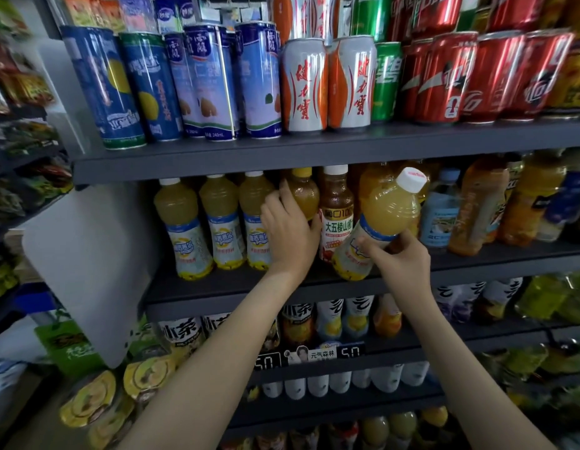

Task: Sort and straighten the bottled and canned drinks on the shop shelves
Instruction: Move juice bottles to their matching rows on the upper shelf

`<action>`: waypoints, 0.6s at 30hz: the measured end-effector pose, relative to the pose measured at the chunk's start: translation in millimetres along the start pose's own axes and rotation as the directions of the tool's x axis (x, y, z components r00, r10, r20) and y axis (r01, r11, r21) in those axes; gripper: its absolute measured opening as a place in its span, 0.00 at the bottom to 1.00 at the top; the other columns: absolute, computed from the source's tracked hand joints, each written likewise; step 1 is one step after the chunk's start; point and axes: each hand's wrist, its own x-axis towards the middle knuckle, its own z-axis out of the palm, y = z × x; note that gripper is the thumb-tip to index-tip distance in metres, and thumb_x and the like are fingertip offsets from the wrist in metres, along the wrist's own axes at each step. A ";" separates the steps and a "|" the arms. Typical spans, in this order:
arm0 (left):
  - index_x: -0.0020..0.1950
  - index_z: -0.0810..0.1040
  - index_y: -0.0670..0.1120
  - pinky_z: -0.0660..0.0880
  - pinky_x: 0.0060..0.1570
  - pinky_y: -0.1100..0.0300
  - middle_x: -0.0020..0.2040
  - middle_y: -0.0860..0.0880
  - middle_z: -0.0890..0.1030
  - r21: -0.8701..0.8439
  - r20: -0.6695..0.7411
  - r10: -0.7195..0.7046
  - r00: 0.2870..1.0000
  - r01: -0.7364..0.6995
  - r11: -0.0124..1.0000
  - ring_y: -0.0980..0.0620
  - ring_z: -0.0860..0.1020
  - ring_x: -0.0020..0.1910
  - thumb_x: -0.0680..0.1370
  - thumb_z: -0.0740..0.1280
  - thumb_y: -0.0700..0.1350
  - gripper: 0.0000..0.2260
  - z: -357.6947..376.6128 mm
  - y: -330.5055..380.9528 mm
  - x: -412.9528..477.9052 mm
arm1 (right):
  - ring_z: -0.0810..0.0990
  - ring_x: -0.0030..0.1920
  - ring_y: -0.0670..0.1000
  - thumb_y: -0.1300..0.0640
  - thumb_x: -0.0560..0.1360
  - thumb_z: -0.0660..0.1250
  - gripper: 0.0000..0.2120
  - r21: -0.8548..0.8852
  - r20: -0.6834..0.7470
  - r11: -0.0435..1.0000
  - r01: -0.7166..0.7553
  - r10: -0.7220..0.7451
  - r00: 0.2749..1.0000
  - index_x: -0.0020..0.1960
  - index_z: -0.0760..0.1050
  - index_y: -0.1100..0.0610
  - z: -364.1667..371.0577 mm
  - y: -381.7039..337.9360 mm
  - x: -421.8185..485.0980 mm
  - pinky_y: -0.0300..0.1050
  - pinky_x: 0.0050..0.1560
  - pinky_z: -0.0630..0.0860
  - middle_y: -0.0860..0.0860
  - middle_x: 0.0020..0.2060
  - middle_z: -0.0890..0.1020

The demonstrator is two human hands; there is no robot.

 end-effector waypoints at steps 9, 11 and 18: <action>0.71 0.60 0.42 0.75 0.54 0.51 0.66 0.42 0.70 -0.402 0.131 -0.008 0.991 0.060 0.914 0.47 0.73 0.61 0.73 0.73 0.48 0.33 -16.7 -5.8 -25.9 | 0.80 0.45 0.37 0.56 0.69 0.76 0.13 -0.017 0.044 0.999 0.048 -0.048 0.998 0.51 0.77 0.51 6.9 -3.7 -4.9 0.32 0.43 0.77 0.42 0.44 0.83; 0.71 0.59 0.42 0.76 0.53 0.55 0.64 0.45 0.68 -0.472 0.083 -0.047 0.995 0.081 0.878 0.52 0.71 0.60 0.72 0.74 0.46 0.35 -29.9 -13.7 -38.1 | 0.80 0.44 0.35 0.58 0.70 0.75 0.13 0.009 0.069 0.999 0.052 -0.053 0.996 0.52 0.77 0.53 12.1 -3.1 -10.6 0.29 0.42 0.76 0.42 0.44 0.82; 0.69 0.58 0.57 0.73 0.54 0.68 0.66 0.46 0.68 -0.591 -0.064 -0.114 0.991 0.054 0.805 0.56 0.73 0.61 0.70 0.75 0.48 0.35 -84.9 -45.9 -42.4 | 0.80 0.47 0.37 0.57 0.69 0.76 0.17 -0.063 0.157 0.995 0.083 -0.072 0.985 0.56 0.75 0.54 60.2 4.4 -9.4 0.31 0.46 0.76 0.46 0.47 0.82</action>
